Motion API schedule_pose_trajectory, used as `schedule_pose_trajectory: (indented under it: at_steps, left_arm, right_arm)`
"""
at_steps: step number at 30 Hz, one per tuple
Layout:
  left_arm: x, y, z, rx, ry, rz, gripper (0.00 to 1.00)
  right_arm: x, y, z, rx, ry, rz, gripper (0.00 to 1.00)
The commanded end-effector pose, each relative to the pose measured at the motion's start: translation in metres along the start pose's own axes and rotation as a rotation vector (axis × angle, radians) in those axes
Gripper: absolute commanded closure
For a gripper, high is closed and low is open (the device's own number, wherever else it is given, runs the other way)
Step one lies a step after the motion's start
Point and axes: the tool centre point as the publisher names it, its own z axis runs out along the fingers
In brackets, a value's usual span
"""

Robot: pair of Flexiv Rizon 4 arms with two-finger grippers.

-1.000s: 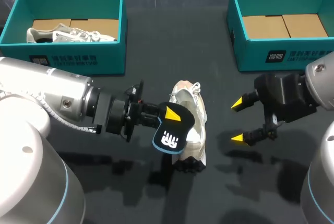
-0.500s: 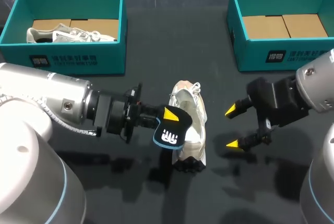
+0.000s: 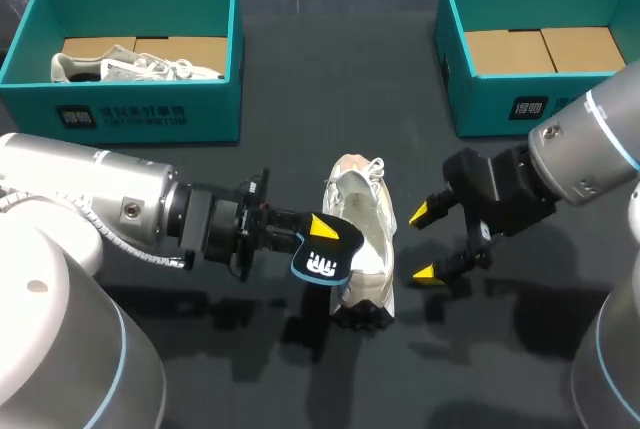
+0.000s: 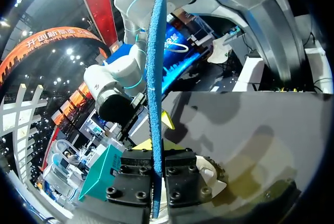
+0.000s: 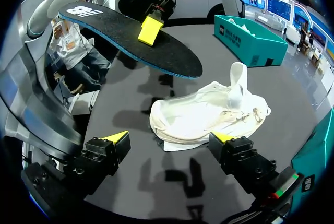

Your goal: Take the shoe out of the shoebox, open the shoe tongue, remove and reinsert the insole, then place the shoe into the shoebox

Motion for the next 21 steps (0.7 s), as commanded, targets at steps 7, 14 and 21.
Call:
schedule_pose_trajectory:
  at_steps: [7,14,21]
  left_arm:
    - [-0.001,0.004,0.003,0.004,0.007,-0.004,1.0]
    - [0.005,0.007,0.009,-0.002,0.022,-0.004,1.0]
    - [0.01,0.008,0.014,-0.005,0.035,0.001,1.0]
  right_arm:
    - [-0.004,-0.003,0.02,0.028,-0.07,-0.007,0.0]
    - [-0.008,-0.005,0.025,0.077,-0.074,0.009,0.0]
    - [-0.022,-0.017,0.027,0.123,-0.084,0.028,0.0]
